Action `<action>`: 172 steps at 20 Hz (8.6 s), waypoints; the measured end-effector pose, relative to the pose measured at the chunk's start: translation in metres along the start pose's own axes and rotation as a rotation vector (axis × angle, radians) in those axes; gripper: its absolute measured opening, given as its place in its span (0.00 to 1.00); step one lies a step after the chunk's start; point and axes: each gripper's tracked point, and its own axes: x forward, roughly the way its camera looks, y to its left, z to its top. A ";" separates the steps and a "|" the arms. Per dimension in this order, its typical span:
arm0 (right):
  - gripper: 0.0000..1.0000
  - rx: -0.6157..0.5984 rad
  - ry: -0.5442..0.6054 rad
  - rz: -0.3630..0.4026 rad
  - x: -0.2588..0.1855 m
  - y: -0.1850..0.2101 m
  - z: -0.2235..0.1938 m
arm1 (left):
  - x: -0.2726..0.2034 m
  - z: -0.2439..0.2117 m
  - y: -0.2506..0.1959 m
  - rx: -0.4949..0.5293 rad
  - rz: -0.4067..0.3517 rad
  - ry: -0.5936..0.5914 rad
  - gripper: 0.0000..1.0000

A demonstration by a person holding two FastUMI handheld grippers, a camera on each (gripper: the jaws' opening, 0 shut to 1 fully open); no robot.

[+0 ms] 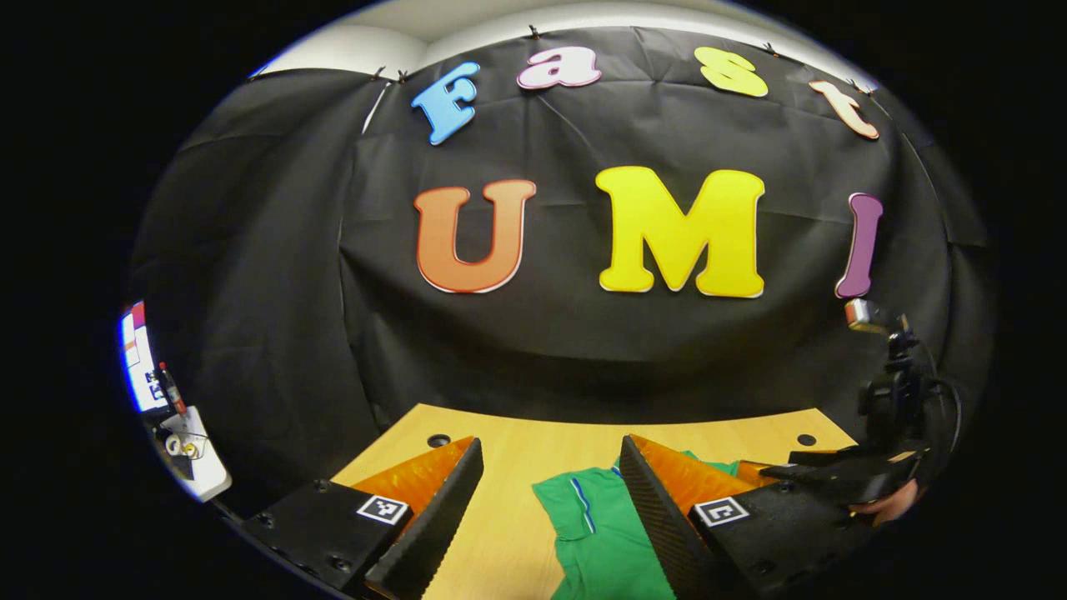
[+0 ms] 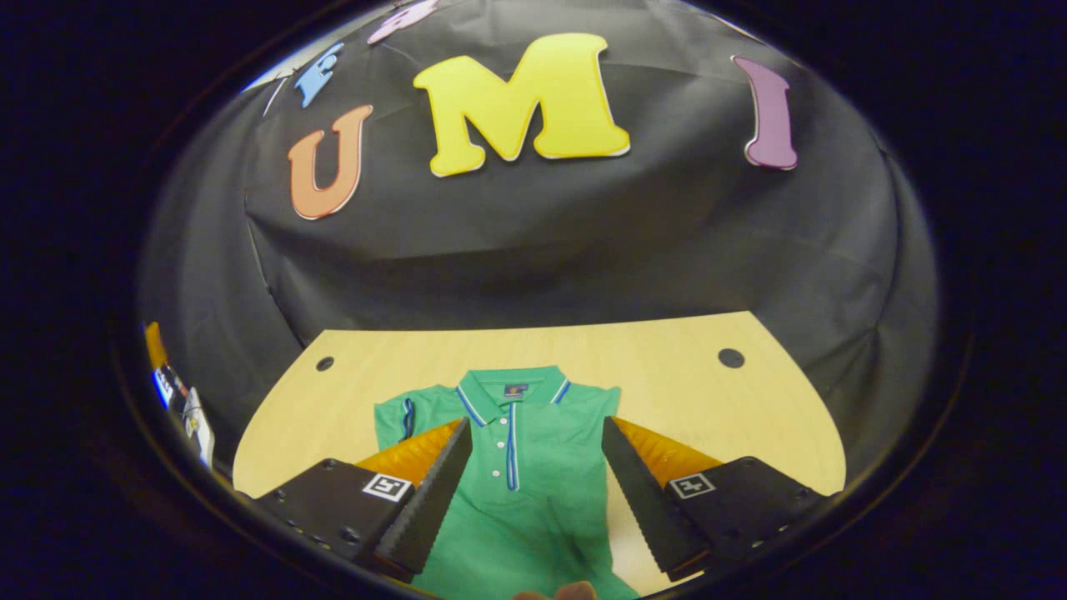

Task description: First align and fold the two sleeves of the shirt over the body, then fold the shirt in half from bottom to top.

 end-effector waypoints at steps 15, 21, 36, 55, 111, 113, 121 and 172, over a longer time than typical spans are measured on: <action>0.96 -0.004 -0.011 -0.091 -0.089 -0.048 0.003 | 0.163 -0.188 -0.017 -0.053 -0.090 0.412 1.00; 0.96 0.030 0.065 -0.083 -0.069 -0.050 -0.021 | 0.185 -0.233 -0.019 -0.029 -0.095 0.520 1.00; 0.96 0.055 0.130 -0.037 -0.035 -0.037 -0.039 | 0.185 -0.243 0.003 -0.021 -0.125 0.551 0.15; 0.96 0.034 0.140 -0.018 -0.062 -0.025 -0.058 | 0.192 -0.211 -0.018 -0.090 -0.119 0.502 0.63; 0.92 -0.109 0.067 -0.002 -0.164 -0.043 -0.129 | -0.067 -0.135 0.003 -0.062 -0.089 0.243 1.00; 0.96 -0.120 0.113 -0.028 -0.172 -0.059 -0.161 | -0.095 -0.170 0.017 -0.043 -0.086 0.301 1.00; 0.97 -0.100 0.404 -0.056 -0.177 -0.101 -0.307 | -0.157 -0.319 0.013 -0.019 -0.183 0.654 1.00; 0.00 0.013 0.144 0.048 0.048 -0.077 0.008 | 0.140 -0.101 -0.054 -0.142 -0.322 0.378 0.07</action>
